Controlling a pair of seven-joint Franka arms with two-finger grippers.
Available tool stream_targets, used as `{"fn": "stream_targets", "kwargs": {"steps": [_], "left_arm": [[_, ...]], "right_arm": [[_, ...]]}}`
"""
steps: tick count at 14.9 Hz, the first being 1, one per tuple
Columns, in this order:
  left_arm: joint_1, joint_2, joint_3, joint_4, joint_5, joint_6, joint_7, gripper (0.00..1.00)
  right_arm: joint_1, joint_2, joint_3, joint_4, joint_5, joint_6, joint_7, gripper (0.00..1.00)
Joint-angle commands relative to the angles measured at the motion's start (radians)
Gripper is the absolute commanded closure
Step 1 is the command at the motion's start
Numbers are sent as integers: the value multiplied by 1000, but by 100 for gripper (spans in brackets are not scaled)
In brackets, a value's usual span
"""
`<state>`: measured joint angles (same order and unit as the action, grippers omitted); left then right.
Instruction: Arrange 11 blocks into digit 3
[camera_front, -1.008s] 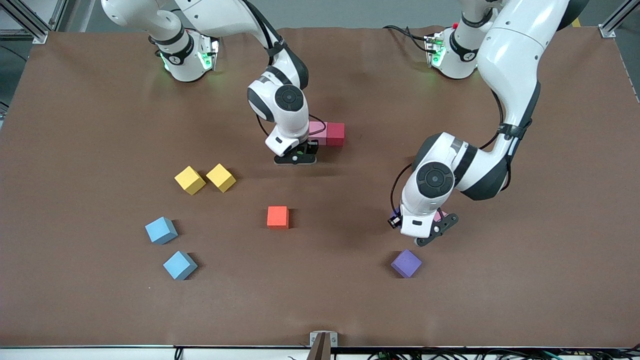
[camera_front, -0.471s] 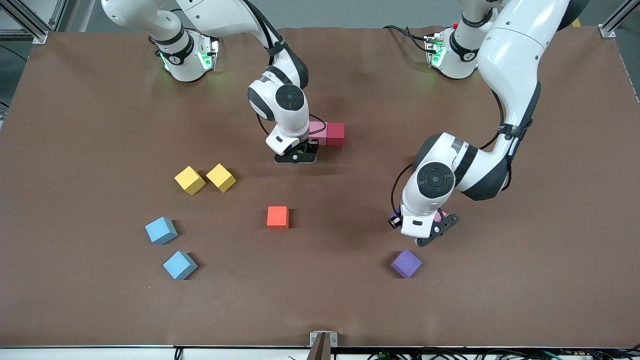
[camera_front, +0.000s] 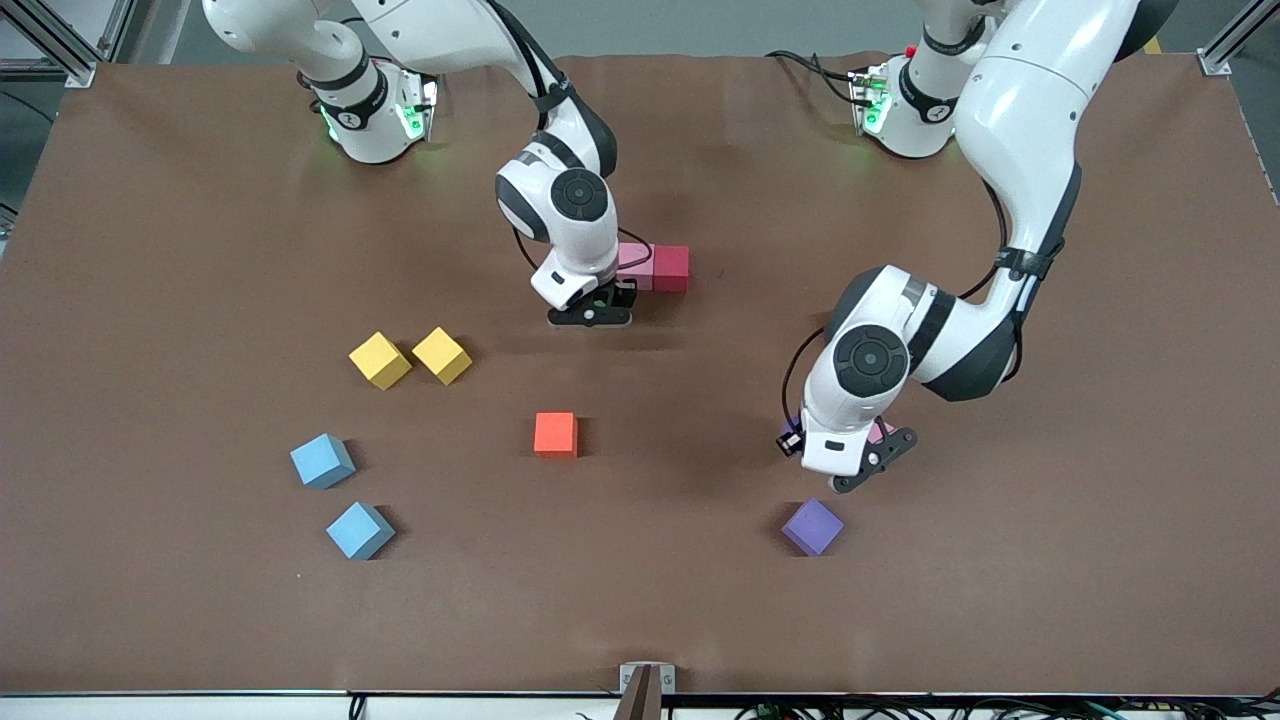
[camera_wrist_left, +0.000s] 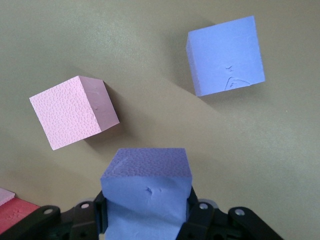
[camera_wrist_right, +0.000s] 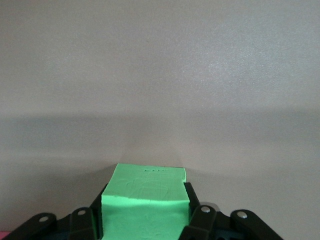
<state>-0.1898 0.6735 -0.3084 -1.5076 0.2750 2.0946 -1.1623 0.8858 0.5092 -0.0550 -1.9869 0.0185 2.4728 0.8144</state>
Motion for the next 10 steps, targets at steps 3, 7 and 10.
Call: {"fn": "stream_targets", "kwargs": {"steps": [3, 7, 10], "left_arm": [[6, -3, -3, 1, -11, -14, 26, 59], [6, -3, -3, 1, -11, -13, 29, 59], [10, -8, -3, 1, -11, -5, 32, 59]], "right_arm": [[18, -3, -6, -13, 6, 14, 19, 100], [22, -3, -6, -13, 4, 5, 8, 100], [30, -3, -6, -15, 4, 3, 5, 100]]}}
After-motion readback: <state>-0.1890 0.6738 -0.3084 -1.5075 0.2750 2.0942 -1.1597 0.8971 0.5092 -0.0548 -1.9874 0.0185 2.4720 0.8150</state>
